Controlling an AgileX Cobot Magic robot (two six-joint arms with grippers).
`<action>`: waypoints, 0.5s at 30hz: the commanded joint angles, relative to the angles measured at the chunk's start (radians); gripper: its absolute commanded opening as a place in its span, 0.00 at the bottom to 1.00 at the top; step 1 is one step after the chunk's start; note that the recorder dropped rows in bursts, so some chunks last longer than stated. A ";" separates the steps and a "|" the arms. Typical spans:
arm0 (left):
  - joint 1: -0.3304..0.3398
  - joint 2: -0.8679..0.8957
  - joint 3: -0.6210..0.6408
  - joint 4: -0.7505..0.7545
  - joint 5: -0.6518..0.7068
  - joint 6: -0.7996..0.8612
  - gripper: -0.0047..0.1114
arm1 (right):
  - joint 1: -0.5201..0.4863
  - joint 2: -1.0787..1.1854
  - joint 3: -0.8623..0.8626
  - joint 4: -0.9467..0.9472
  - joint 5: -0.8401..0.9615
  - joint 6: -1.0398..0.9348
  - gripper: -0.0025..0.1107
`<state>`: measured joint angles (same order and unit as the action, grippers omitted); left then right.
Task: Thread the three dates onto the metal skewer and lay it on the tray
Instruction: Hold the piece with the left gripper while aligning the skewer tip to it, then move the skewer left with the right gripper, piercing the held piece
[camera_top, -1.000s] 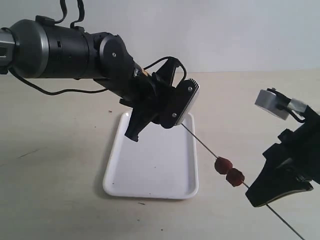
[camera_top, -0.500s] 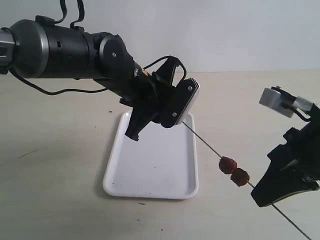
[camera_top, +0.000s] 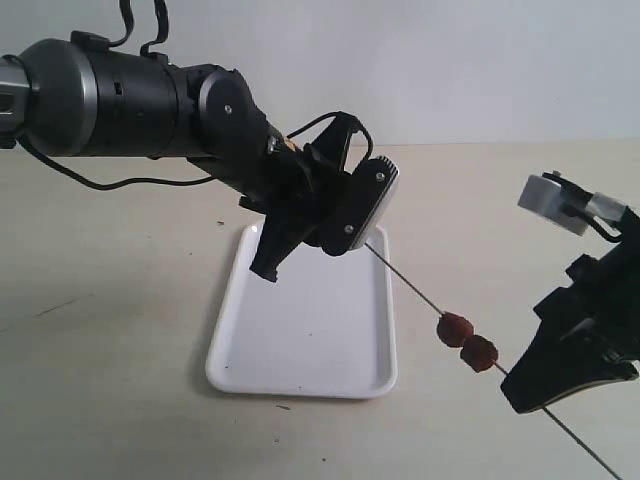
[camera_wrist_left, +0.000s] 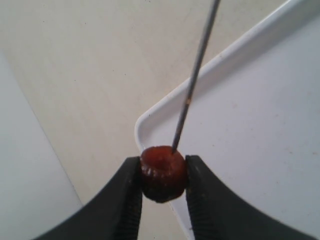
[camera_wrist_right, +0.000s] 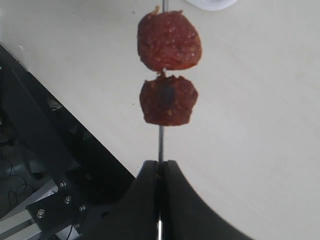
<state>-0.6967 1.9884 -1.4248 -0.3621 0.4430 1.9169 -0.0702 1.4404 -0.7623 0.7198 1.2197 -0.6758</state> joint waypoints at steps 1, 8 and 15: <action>-0.001 -0.006 0.002 -0.008 -0.003 -0.002 0.30 | 0.001 -0.008 -0.004 0.031 0.001 -0.008 0.02; -0.003 -0.006 0.002 -0.014 -0.003 -0.002 0.30 | 0.001 -0.008 -0.004 0.040 0.001 -0.012 0.02; -0.002 -0.008 0.002 -0.016 -0.003 0.015 0.30 | 0.001 -0.008 -0.004 0.040 -0.008 -0.012 0.02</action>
<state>-0.6967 1.9884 -1.4248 -0.3626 0.4430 1.9297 -0.0702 1.4404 -0.7623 0.7489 1.2179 -0.6777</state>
